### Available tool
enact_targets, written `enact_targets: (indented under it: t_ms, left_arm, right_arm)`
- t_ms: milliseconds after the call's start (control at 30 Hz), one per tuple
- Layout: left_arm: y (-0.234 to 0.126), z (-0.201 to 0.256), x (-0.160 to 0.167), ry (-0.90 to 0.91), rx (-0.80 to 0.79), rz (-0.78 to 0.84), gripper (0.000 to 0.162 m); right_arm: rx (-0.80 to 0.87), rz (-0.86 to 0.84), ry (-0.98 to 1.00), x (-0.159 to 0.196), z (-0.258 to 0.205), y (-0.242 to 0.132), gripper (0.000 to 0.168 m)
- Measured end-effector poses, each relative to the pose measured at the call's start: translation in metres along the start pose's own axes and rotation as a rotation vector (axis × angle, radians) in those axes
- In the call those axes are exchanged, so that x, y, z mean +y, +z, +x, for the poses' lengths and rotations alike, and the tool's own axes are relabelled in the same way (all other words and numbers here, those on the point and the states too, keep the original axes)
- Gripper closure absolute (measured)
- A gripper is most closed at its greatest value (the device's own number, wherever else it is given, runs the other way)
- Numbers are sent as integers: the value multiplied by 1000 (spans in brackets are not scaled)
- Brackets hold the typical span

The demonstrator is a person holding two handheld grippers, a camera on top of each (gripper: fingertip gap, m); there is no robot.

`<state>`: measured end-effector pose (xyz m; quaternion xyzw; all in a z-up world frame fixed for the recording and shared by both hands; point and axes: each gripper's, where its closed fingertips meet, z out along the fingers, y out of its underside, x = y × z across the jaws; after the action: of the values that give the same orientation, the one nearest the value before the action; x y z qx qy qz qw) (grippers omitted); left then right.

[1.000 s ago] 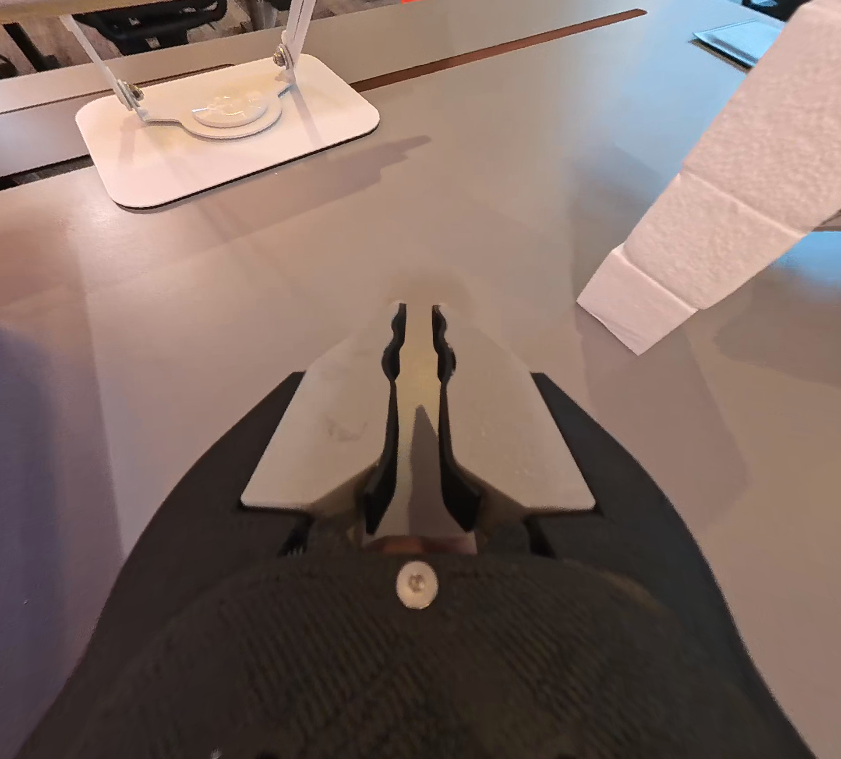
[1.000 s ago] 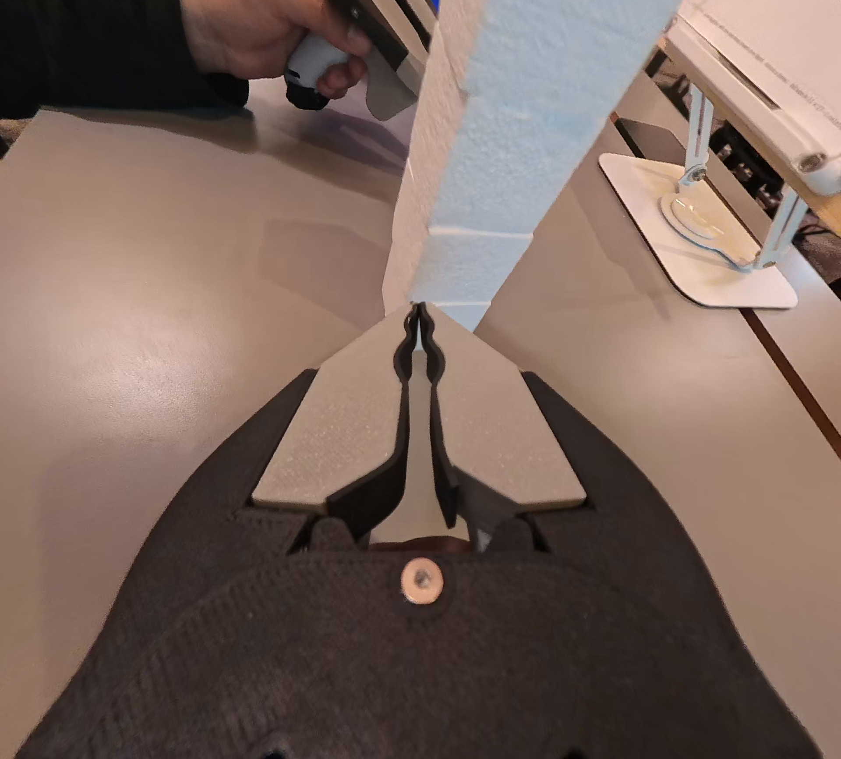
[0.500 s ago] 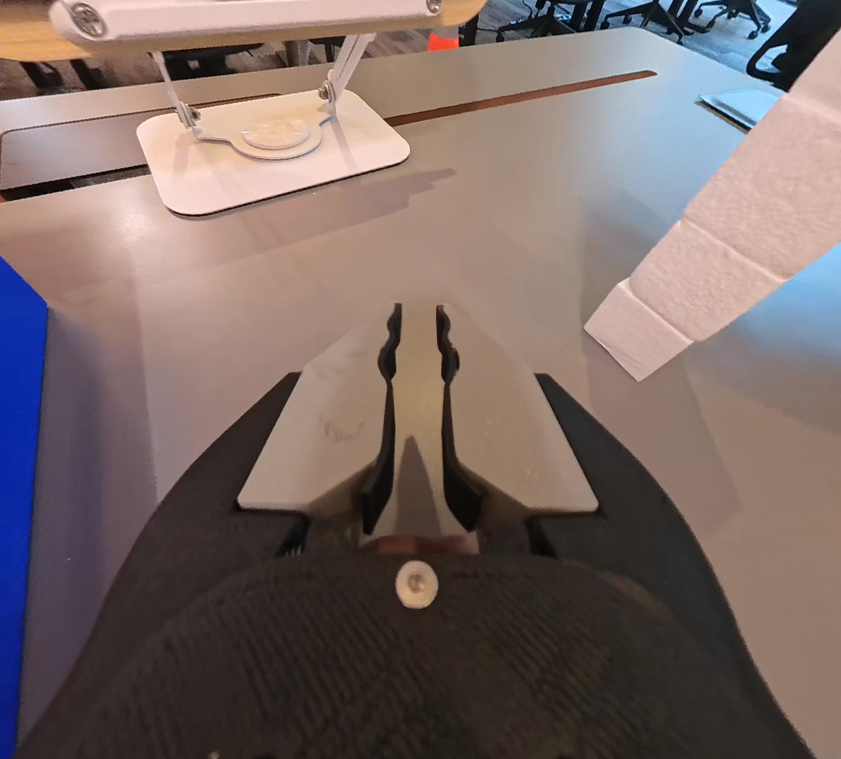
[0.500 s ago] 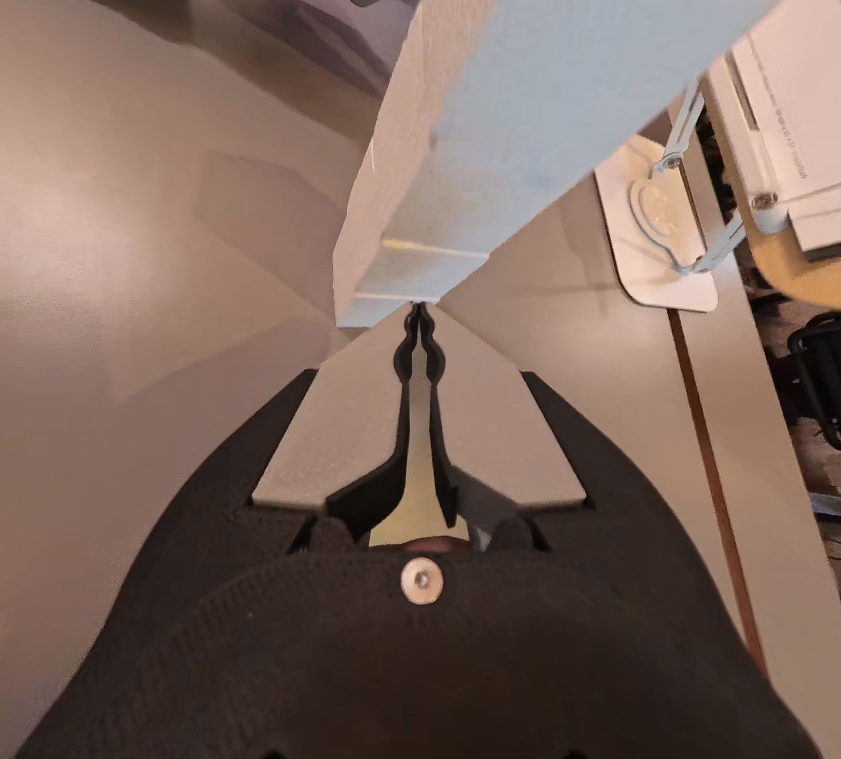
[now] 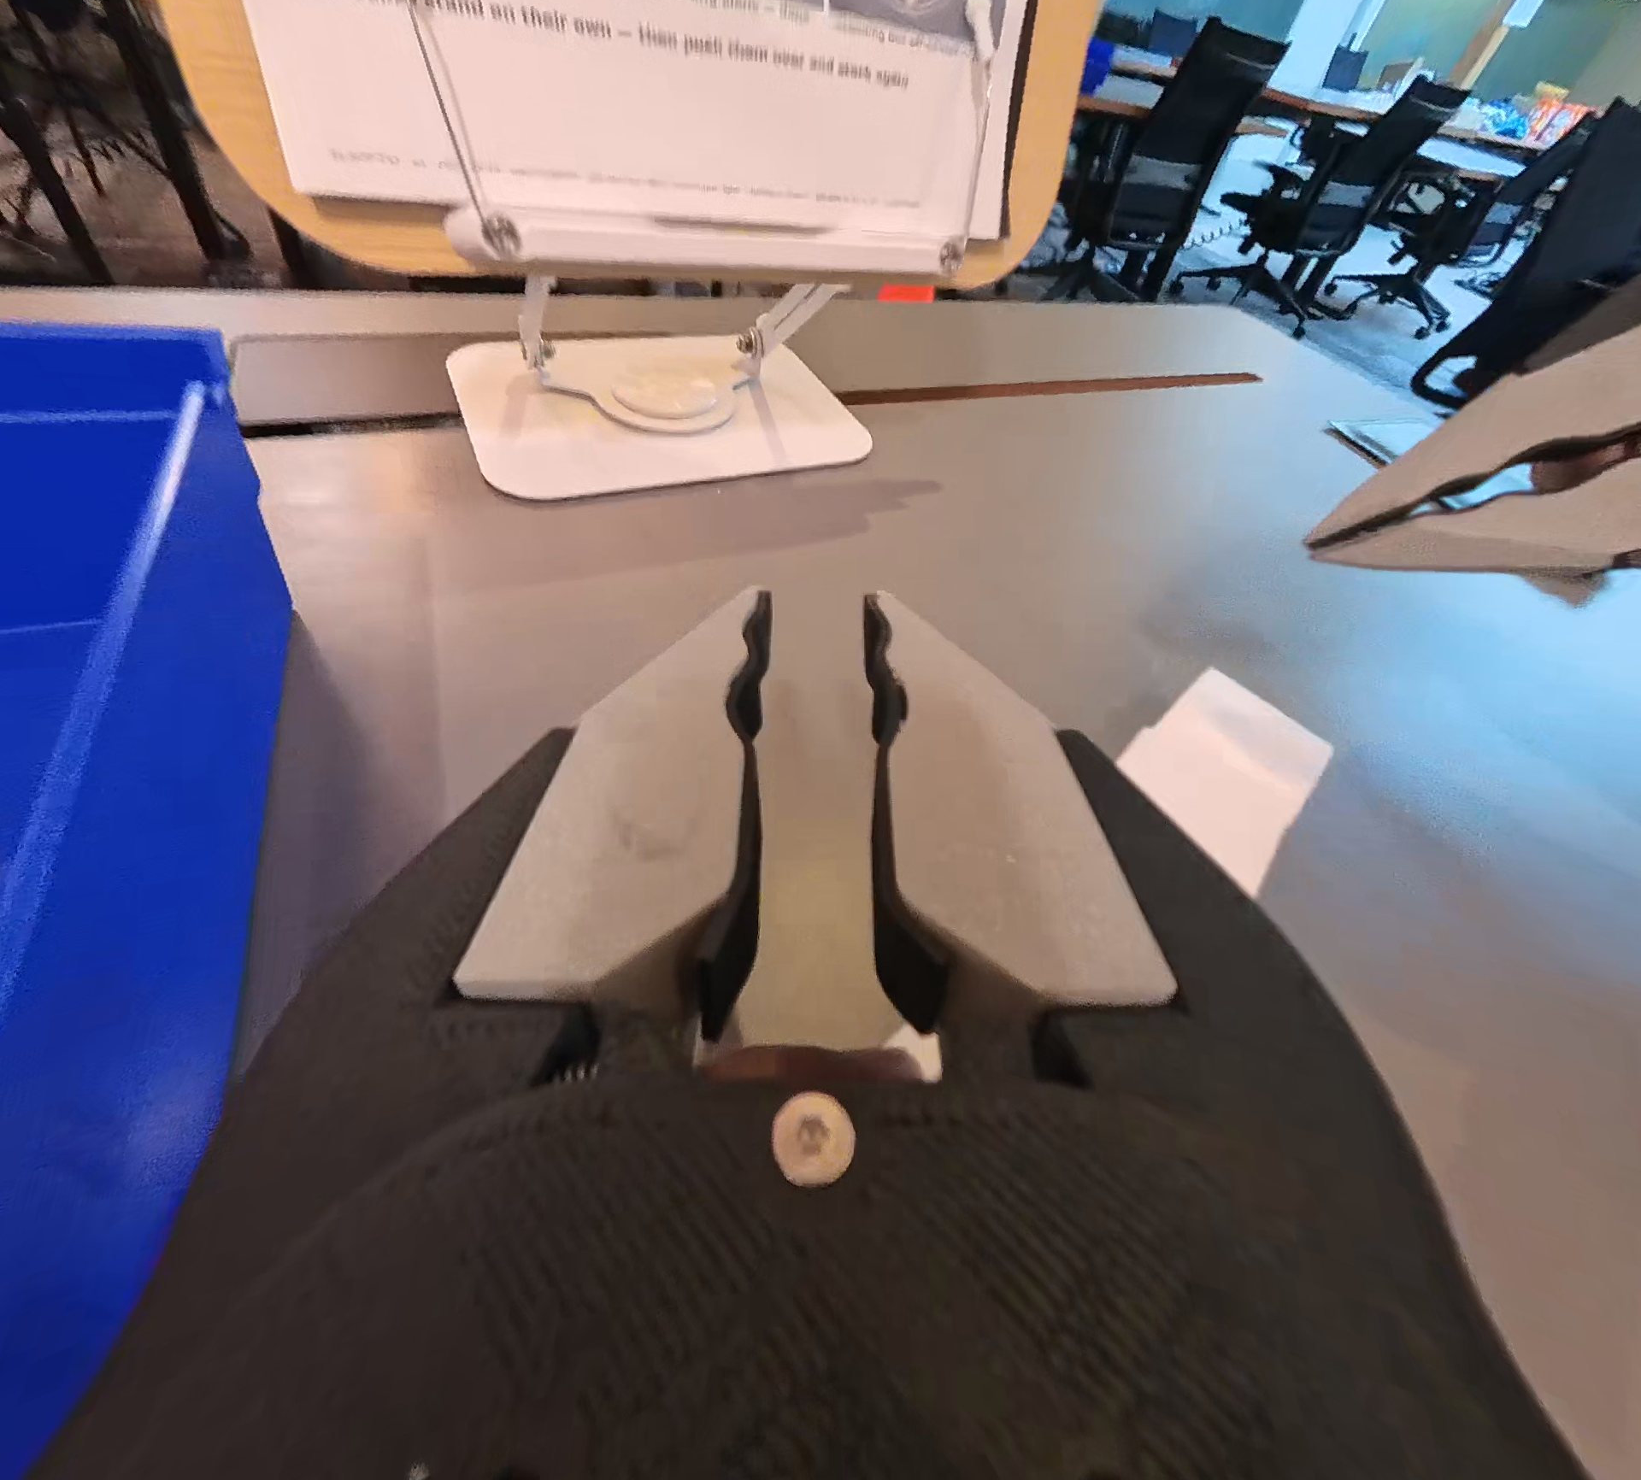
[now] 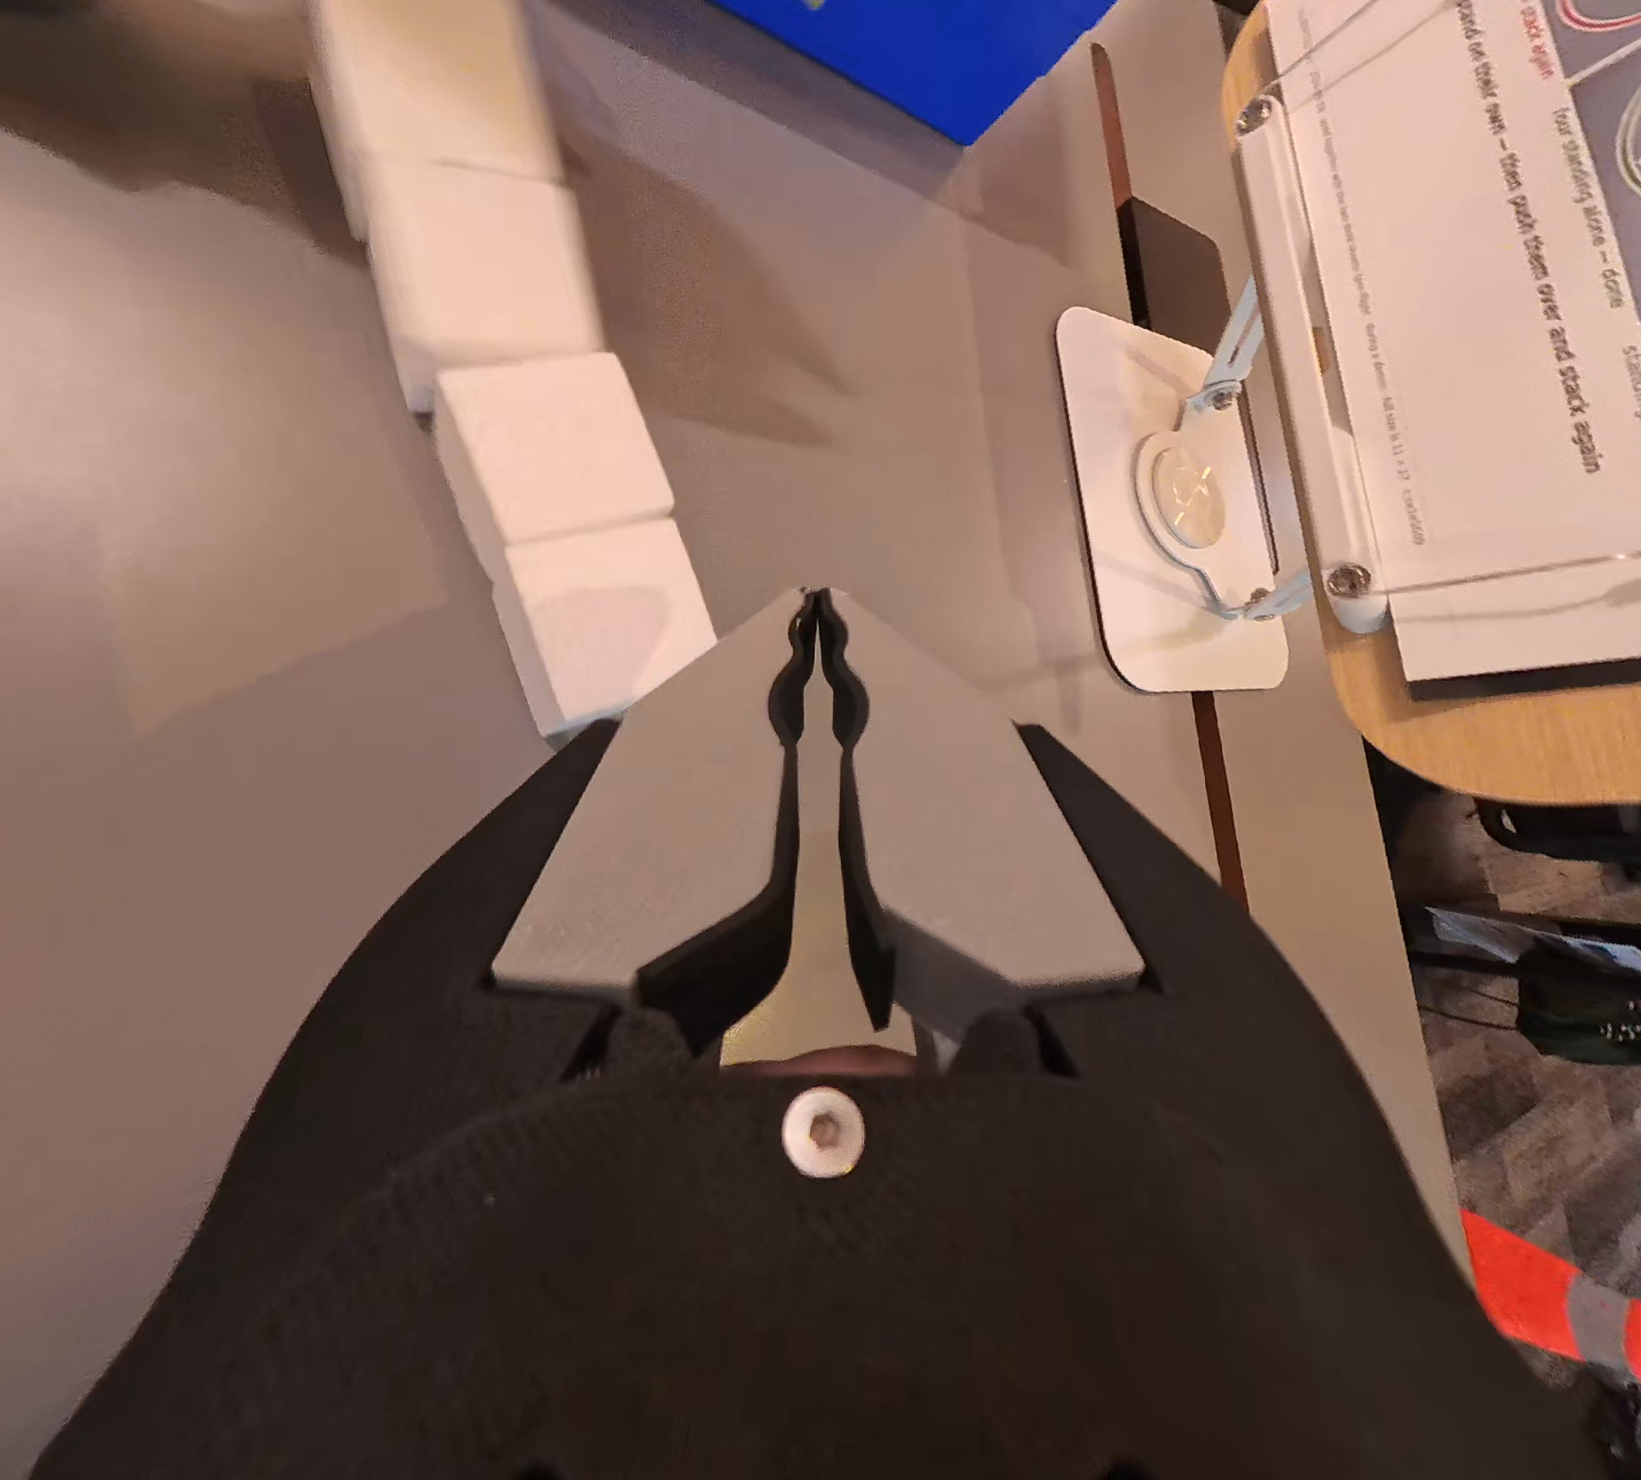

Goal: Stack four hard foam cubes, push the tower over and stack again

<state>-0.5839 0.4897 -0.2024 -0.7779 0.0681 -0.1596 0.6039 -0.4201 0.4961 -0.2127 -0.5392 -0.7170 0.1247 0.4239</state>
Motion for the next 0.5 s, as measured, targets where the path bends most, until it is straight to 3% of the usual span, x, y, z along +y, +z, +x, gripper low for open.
enact_targets:
  t_ms: [33, 267, 500]
  left_arm:
    - [3, -1, 6, -15, 6, -28, 143]
    - [15, 2, 20, 37, -10, -92, 140]
    - [15, 8, 18, 108, -25, -87, 141]
  right_arm:
    - [17, 5, 18, 2, 2, -1, 168]
    - [83, 141, 178, 24, -6, -22, 168]
    - [44, 184, 326, 77, -29, -30, 168]
